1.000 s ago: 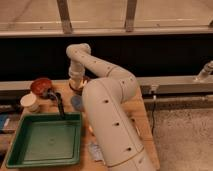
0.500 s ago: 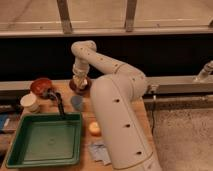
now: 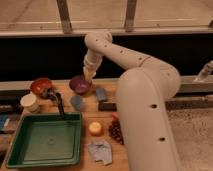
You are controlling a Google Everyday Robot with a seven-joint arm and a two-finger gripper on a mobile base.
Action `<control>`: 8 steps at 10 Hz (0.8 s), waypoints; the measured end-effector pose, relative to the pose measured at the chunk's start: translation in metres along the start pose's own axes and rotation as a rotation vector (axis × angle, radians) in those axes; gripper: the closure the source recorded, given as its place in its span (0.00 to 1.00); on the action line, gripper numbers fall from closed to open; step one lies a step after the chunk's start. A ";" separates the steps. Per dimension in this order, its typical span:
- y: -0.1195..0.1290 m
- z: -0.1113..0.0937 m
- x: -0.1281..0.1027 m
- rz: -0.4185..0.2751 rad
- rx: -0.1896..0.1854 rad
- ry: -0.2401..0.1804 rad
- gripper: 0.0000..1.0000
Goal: Place banana in plastic cup
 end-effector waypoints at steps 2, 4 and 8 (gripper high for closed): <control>-0.017 -0.039 0.023 0.036 0.029 -0.031 0.87; -0.030 -0.059 0.048 0.066 0.035 -0.016 0.87; -0.002 -0.060 0.077 0.051 -0.012 0.067 0.87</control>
